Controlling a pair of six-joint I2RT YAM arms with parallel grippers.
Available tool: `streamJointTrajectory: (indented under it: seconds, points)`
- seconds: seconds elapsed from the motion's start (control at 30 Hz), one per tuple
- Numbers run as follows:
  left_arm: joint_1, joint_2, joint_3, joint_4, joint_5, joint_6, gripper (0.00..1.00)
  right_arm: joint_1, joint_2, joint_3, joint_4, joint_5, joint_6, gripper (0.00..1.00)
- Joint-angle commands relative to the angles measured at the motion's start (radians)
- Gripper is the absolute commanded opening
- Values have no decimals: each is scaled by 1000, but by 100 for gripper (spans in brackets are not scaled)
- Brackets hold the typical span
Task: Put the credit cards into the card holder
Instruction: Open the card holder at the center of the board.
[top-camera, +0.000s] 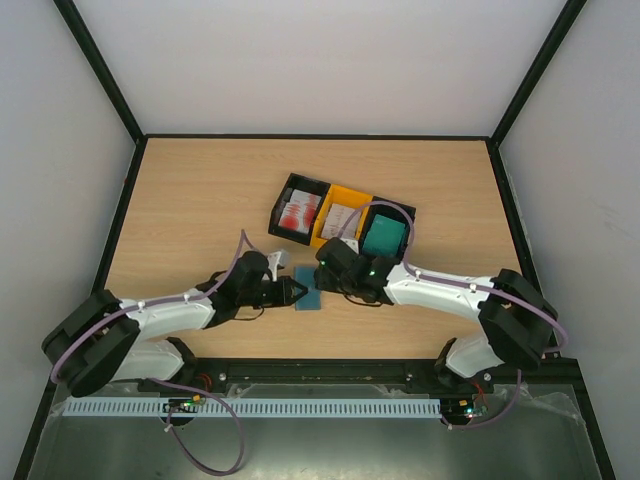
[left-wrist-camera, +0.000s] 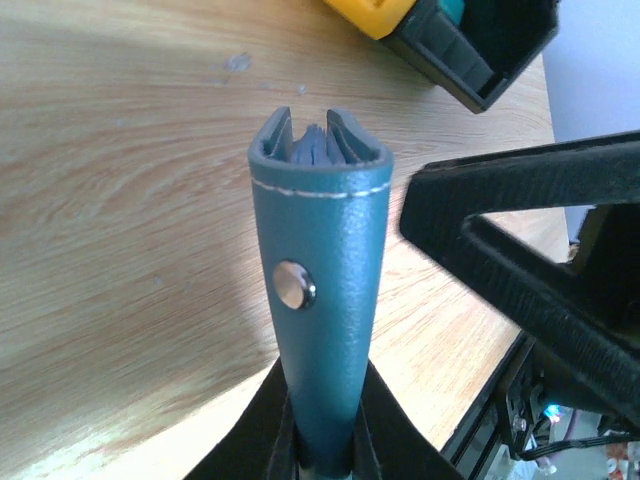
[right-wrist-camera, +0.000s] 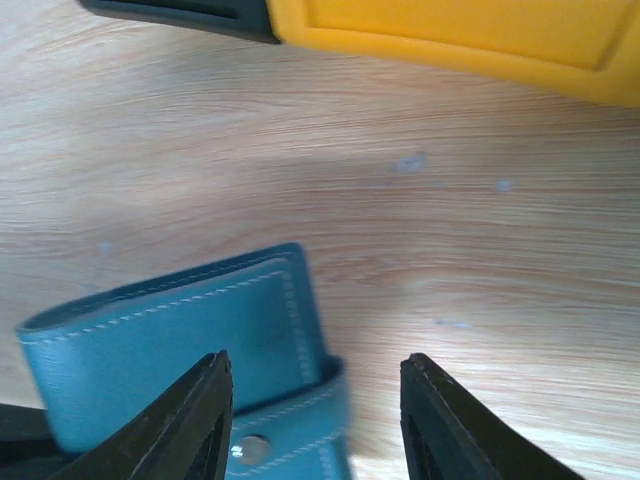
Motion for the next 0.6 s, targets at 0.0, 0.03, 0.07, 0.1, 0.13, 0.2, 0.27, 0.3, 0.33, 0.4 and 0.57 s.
streamJointTrajectory:
  seconds: [0.0, 0.03, 0.07, 0.1, 0.13, 0.2, 0.27, 0.3, 0.33, 0.4, 0.57]
  points:
    - [3, -57, 45, -13, -18, 134, 2, 7, 29, 36, 91, -110, 85, 45]
    - [3, -73, 47, -21, -33, 152, 2, 6, 32, 35, 113, -131, 95, 45]
    - [4, -84, 50, -27, -44, 170, 3, 7, 34, 33, 133, -151, 96, 45]
    - [3, -97, 52, -34, -52, 185, 3, 7, 34, 28, 154, -167, 95, 46]
    - [3, -107, 58, -43, -55, 197, 2, 7, 36, 22, 168, -180, 89, 46]
    - [4, -127, 75, -73, -55, 225, 3, 7, 50, 17, 158, -188, 74, 46]
    - [5, -151, 81, -86, -60, 242, 2, 7, 71, 15, 123, -189, 62, 45]
    - [6, -162, 80, -88, -65, 244, 3, 7, 73, 3, 110, -192, 59, 45]
    - [7, -173, 79, -91, -77, 247, 3, 7, 68, -21, 101, -195, 60, 45]
    - [10, -189, 79, -102, -107, 248, 2, 7, 50, -64, 83, -191, 60, 44]
    - [33, -215, 99, -167, -208, 244, 3, 6, -1, -149, 15, -145, 33, 44]
